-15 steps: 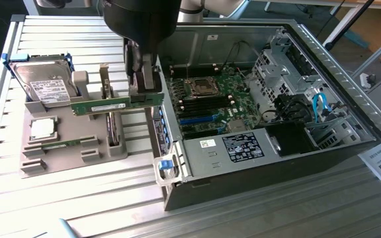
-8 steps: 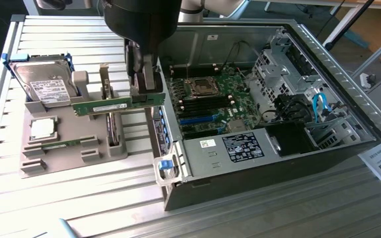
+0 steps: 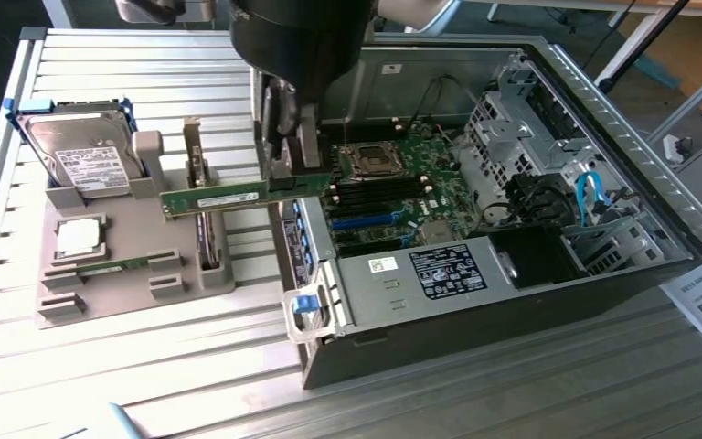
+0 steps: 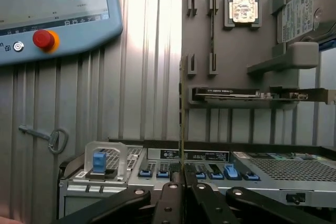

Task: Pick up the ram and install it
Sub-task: 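Pick up the ram and move it above insertion slot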

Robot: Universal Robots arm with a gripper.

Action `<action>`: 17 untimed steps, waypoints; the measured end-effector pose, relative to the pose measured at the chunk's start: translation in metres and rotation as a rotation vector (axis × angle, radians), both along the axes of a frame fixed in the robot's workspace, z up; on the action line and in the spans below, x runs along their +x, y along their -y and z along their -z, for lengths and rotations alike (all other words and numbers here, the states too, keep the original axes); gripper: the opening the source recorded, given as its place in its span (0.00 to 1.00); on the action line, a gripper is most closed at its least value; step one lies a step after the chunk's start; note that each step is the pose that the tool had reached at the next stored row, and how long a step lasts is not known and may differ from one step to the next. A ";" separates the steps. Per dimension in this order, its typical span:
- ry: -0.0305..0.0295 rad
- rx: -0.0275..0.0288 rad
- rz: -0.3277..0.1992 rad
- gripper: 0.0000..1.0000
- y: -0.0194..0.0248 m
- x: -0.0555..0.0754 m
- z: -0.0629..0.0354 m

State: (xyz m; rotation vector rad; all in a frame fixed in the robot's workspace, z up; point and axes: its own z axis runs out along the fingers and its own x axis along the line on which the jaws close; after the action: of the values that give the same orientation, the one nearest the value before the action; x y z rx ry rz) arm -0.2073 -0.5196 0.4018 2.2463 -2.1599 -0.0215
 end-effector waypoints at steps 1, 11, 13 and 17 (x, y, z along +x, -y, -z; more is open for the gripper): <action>0.0000 0.0000 0.000 0.12 0.0004 0.004 0.0000; -0.0015 0.0000 0.000 0.12 0.0062 0.059 0.0000; -0.0017 0.0000 0.000 0.12 0.0070 0.069 0.0000; -0.0020 0.0000 0.000 0.12 0.0086 0.089 0.0000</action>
State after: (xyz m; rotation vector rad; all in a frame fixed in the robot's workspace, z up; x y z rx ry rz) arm -0.1184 -0.5281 0.4018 2.2453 -2.1588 -0.0237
